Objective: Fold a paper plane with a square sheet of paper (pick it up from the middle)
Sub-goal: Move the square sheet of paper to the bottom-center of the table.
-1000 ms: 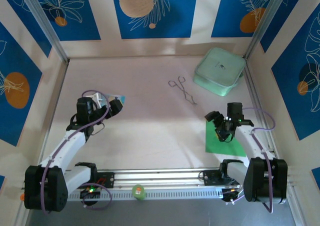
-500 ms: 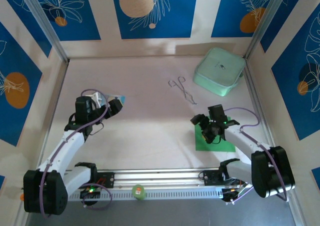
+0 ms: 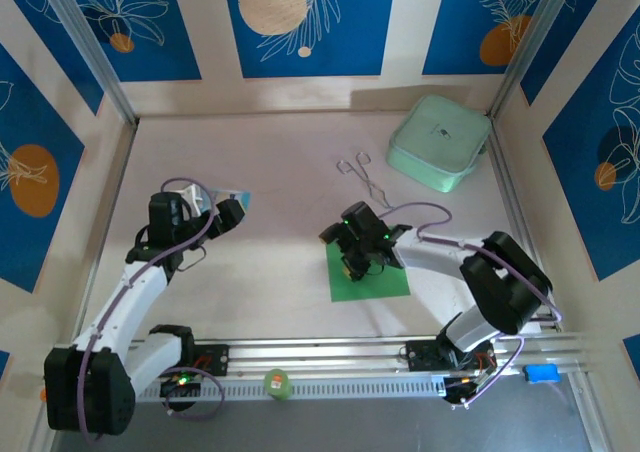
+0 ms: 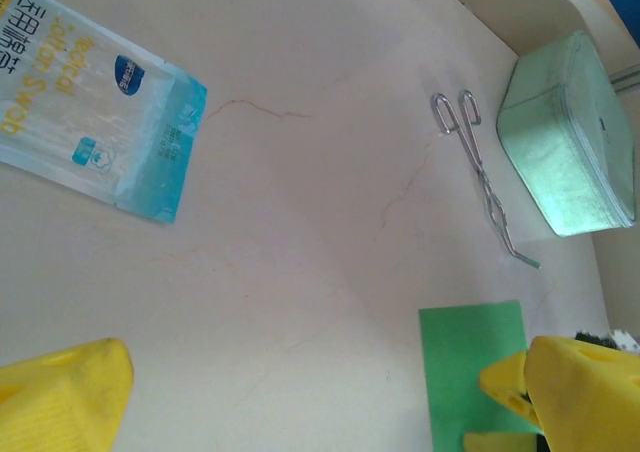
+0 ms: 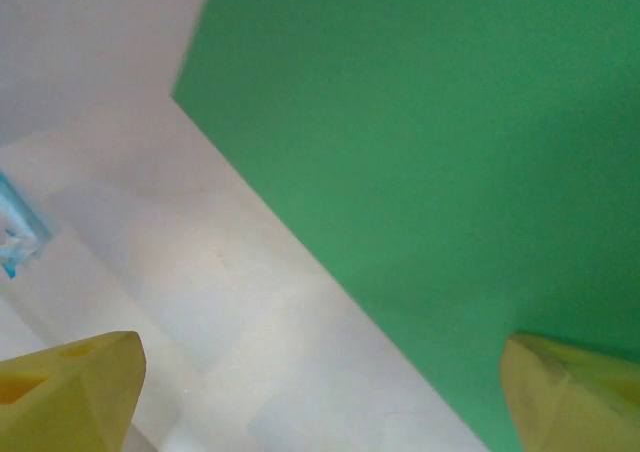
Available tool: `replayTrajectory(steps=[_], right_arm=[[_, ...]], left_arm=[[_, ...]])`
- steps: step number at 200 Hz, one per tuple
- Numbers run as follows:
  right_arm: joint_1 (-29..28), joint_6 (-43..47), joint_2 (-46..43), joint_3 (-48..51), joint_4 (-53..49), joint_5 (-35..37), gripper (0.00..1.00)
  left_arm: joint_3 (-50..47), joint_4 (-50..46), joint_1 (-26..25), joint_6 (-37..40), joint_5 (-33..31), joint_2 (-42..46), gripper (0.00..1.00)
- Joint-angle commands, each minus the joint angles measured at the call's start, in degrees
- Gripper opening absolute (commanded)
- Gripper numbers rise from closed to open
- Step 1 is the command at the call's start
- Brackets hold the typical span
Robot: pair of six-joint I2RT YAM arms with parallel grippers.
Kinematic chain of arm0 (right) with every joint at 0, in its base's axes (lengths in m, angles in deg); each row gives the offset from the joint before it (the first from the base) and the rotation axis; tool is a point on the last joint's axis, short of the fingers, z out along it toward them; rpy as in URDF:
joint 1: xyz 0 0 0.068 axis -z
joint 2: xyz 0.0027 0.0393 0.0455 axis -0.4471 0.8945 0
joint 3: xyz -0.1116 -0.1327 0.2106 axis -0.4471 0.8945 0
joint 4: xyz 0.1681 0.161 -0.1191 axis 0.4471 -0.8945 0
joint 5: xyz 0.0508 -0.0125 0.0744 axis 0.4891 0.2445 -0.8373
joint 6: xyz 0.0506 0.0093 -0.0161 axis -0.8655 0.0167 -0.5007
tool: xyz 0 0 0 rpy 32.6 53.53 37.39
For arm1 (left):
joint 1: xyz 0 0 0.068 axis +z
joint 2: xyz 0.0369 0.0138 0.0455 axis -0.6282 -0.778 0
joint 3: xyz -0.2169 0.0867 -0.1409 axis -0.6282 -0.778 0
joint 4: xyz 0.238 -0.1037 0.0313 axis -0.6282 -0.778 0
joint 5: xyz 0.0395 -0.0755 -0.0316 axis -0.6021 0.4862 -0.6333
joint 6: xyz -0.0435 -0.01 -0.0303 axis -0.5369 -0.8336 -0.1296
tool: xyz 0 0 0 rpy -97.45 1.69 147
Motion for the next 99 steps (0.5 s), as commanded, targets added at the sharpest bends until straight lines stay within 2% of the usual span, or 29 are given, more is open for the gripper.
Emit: replayTrajectory(steps=[1,27,66,99], right_arm=[[1.07,5.14,-0.55,-4.06,-7.78,-0.08,0.92],[6.29,13.97,-3.14,-2.97,-13.45,-0.22,0.94],[15.77,27.2,-5.63,3.26,-10.67,-9.24,0.94],[17.81,30.93,-5.14,5.5,-9.08,-13.21,0.94]], left_arm=[[1.69,-3.01,-0.21,1.38,2.35,2.46,1.0],[1.16,-3.55,-0.62,0.66,5.14,3.33,0.99],[0.56,-2.47,-2.38,-0.69,5.02,3.21,0.99],[0.5,0.21,-5.18,-2.36,3.2,1.57,0.99]])
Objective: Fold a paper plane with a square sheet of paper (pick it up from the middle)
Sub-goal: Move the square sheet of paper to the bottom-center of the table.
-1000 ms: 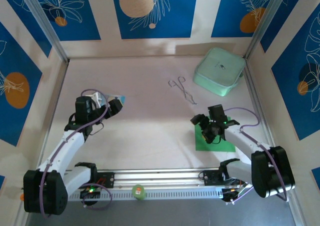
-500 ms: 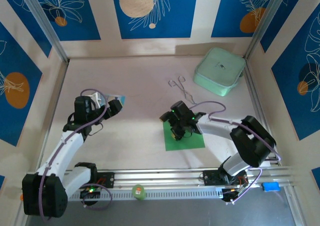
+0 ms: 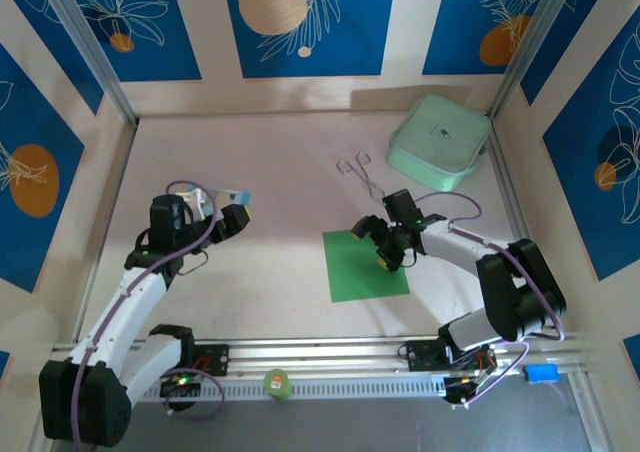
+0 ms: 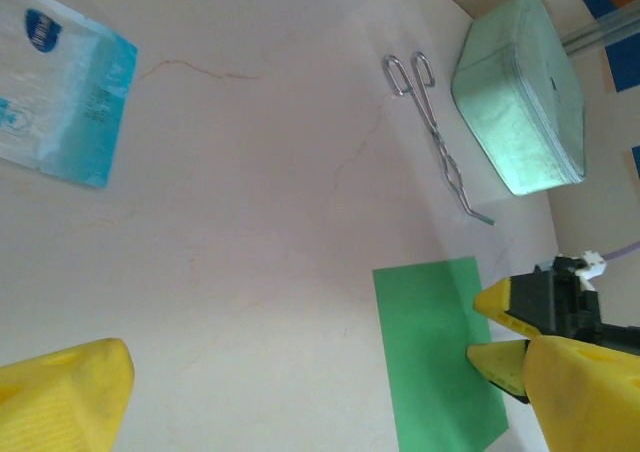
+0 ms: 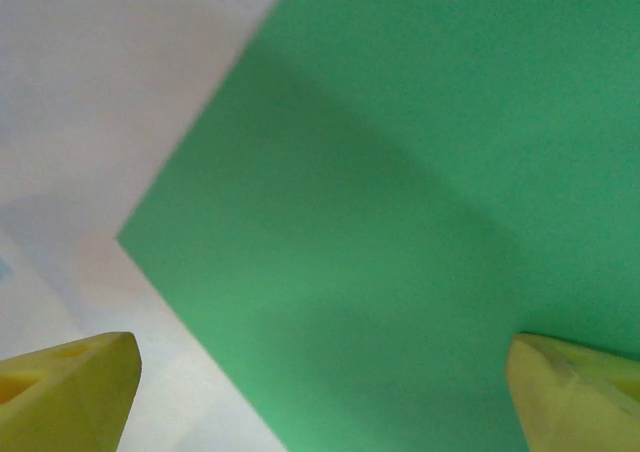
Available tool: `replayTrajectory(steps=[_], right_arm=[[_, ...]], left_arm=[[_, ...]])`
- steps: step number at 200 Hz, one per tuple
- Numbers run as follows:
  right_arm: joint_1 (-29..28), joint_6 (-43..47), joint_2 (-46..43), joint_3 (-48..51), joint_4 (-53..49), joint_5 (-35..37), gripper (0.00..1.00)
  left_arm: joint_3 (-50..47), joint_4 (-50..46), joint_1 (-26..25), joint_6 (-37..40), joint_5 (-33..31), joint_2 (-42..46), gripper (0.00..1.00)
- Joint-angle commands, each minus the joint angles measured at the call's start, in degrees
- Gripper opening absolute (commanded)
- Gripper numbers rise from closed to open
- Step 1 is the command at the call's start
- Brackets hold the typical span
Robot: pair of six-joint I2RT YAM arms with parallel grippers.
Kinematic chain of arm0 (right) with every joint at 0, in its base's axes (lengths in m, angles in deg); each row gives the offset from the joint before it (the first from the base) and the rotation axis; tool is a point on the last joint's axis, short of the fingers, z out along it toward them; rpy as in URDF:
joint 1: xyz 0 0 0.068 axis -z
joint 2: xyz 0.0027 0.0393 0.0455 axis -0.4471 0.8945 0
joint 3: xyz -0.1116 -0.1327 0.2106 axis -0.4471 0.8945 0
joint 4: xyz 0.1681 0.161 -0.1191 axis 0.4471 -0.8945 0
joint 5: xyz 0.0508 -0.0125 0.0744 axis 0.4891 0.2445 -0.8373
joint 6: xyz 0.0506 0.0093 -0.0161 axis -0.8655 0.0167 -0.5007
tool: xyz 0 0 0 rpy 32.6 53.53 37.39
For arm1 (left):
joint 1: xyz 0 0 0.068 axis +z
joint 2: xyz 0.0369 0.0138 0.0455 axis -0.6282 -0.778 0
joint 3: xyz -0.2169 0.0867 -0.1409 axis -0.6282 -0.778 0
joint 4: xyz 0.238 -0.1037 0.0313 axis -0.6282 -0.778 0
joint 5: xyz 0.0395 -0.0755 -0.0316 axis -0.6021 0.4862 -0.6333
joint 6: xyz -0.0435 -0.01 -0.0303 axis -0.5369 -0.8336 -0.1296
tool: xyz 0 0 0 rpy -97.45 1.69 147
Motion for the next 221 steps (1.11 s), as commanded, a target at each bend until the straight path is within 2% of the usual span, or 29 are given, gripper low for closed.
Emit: replayTrajectory(steps=[1,33,61,82,112,154,183,209,221], right_arm=[[0.36,6.46,-0.36,1.27,-0.49,-5.78,0.94],[-0.19,2.49,0.69,4.57,2.17,-6.19,0.94],[-4.28,-3.85,1.24,5.48,4.83,-4.76,0.94],[-8.44,-11.2,1.33,5.32,4.89,-0.39,0.94],[-14.21,-21.86,1.71,4.05,5.87,4.65,0.94],[-20.31,-37.92,5.93,2.47,9.26,8.57,0.91],[-24.79,-47.82,7.39,1.41,10.13,14.1,0.87],[-27.08,-56.43,10.06,1.73,14.93,13.6,0.84],[-27.49,-56.22,11.17,1.21,17.58,13.64,0.84]], left_arm=[[0.5,2.27,-2.3,-1.76,-0.36,-1.09,0.99],[1.49,3.52,-6.27,-1.63,-2.82,-3.05,1.0],[3.52,0.2,-6.76,1.85,-5.49,-3.27,1.0],[5.25,-3.78,-6.75,5.8,-9.14,-2.06,1.0],[6.26,-9.42,-6.74,8.74,-18.22,0.75,1.0],[3.7,-10.26,-6.67,7.8,-25.53,6.0,1.0],[2.66,-11.12,-6.73,8.33,-25.91,7.6,1.0],[3.18,-11.99,-6.67,8.22,-25.85,7.33,1.0],[3.03,-10.89,-6.67,8.44,-23.49,7.36,1.0]])
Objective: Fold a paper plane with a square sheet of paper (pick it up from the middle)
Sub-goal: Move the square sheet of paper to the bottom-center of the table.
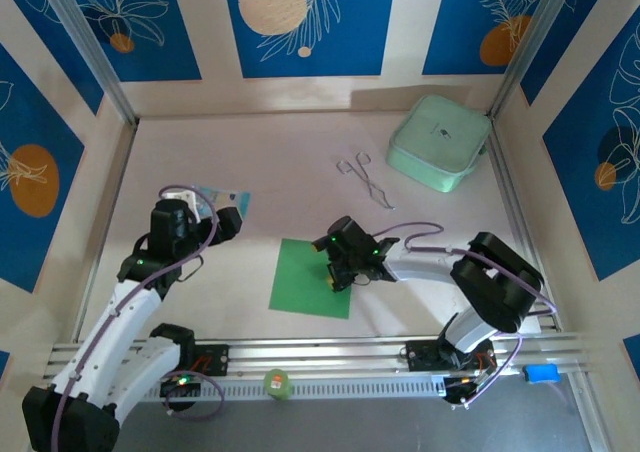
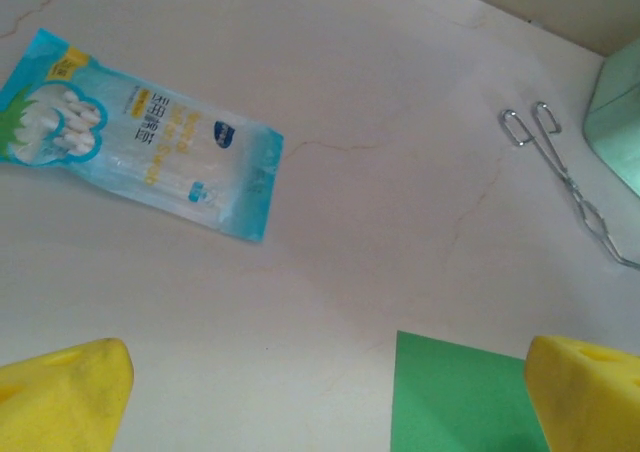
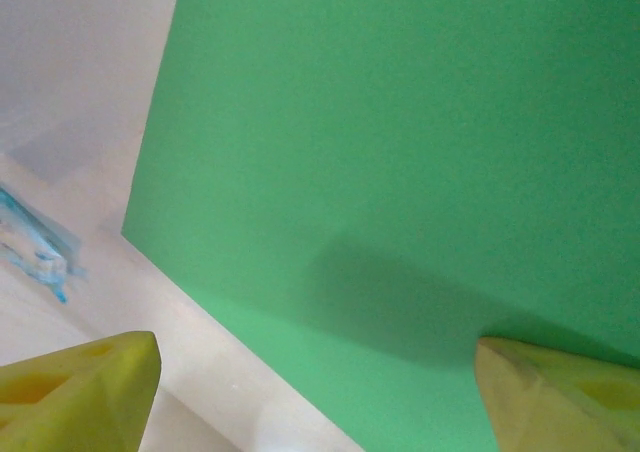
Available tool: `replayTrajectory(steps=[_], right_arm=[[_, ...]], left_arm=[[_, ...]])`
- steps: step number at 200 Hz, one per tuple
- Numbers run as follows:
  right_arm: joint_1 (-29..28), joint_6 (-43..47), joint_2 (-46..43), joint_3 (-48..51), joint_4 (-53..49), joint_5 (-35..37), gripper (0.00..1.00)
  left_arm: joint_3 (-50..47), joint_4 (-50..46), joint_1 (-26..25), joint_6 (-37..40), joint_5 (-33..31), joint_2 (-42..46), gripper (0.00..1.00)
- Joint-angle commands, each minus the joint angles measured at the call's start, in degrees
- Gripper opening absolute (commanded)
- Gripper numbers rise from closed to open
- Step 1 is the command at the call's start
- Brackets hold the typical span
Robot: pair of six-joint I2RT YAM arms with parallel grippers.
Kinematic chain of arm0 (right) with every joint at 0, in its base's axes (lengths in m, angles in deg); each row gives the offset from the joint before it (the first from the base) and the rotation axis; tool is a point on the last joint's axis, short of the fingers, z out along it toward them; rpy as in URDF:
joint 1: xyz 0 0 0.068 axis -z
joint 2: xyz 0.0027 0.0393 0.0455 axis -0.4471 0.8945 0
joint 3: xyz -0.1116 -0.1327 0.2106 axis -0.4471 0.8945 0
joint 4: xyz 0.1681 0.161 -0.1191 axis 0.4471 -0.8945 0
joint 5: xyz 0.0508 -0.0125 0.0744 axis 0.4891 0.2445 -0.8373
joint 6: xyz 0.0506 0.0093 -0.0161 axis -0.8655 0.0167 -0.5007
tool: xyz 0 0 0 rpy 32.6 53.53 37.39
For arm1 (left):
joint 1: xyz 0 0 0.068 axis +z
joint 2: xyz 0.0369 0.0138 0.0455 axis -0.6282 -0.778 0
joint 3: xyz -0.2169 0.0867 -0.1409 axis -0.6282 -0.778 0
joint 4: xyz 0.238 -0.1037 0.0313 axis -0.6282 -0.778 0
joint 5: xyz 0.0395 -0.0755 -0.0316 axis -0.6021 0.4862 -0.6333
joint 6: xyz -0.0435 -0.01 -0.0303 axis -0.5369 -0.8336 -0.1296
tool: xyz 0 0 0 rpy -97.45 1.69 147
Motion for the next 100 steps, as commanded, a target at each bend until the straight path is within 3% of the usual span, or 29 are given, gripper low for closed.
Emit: replayTrajectory(steps=[1,48,100], right_arm=[[-1.49,-8.88,4.71,1.12,-0.34,2.44,0.84],[-0.76,-5.16,7.06,-2.7,-3.91,3.66,0.84],[3.55,5.92,8.66,-4.97,1.28,-1.56,0.85]], left_arm=[[-0.52,-0.32,-0.15,1.34,1.32,0.28,1.0],[-1.6,6.55,-0.17,0.72,13.98,-1.84,1.0],[-1.44,7.92,-0.57,-2.68,22.04,-5.23,0.87]])
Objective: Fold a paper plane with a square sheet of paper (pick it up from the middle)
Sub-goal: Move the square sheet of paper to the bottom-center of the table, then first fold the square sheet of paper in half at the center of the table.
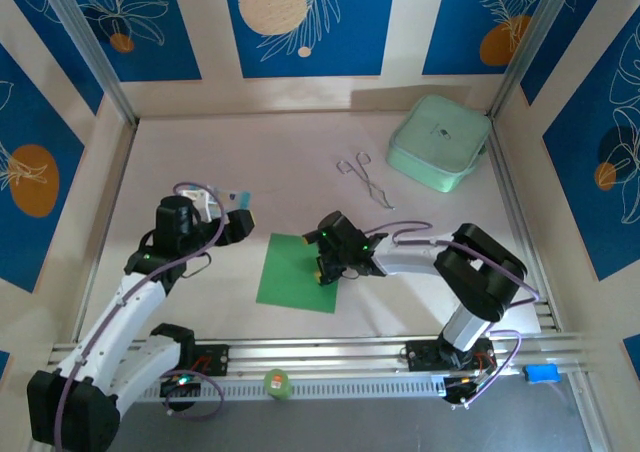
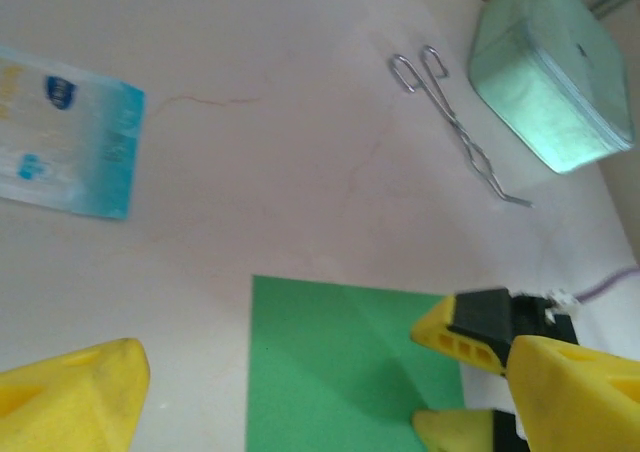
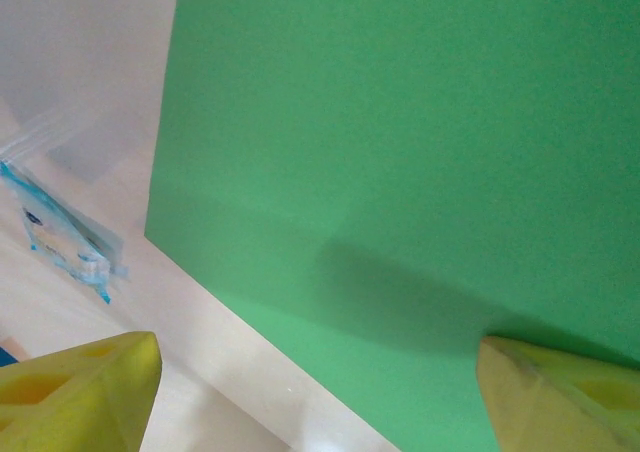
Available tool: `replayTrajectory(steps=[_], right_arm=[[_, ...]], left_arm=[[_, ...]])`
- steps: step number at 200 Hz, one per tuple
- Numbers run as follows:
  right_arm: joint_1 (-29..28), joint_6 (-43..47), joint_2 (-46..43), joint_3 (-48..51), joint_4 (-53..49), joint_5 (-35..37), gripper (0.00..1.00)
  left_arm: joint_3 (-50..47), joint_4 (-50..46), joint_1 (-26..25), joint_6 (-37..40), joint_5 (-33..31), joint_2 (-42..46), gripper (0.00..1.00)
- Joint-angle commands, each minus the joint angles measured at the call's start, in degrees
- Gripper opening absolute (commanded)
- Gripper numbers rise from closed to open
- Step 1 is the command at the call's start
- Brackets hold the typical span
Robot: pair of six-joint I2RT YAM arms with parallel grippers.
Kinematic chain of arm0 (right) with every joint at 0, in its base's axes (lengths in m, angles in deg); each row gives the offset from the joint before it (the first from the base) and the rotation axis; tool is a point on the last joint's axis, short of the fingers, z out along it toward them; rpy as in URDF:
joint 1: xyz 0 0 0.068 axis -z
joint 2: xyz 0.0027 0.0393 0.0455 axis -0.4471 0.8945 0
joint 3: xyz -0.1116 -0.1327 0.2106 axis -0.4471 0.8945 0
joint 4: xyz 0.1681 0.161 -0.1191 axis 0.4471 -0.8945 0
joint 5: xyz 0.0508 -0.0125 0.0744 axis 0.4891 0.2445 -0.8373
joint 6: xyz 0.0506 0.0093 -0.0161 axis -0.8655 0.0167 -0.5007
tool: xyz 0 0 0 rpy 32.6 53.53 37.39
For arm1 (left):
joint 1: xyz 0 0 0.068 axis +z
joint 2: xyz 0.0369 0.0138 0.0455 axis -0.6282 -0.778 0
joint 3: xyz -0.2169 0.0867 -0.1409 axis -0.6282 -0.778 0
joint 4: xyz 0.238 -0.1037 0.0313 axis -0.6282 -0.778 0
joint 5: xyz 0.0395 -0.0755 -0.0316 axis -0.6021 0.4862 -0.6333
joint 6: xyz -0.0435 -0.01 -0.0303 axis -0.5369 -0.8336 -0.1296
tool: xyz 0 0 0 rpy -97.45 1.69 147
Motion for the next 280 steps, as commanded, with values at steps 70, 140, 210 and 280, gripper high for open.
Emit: replayTrajectory(steps=[70,140,210,280], right_arm=[[5.55,29.54,-11.66,-0.09,-14.79,3.87,0.93],[13.83,41.83,-32.84,12.83,-18.56,1.47,0.95],[24.36,53.12,-45.78,18.2,-24.74,-12.29,0.97],[27.08,54.38,-47.61,19.38,-24.49,-17.01,0.98]], left_arm=[[4.14,-7.41,-13.25,-4.89,-1.72,-9.83,0.7],[17.5,-17.69,-29.32,-6.97,-13.49,-29.35,0.75],[32.57,-25.19,-34.91,-13.97,-19.82,-50.43,0.77],[37.04,-27.12,-34.98,-15.77,-20.83,-56.05,0.81]])
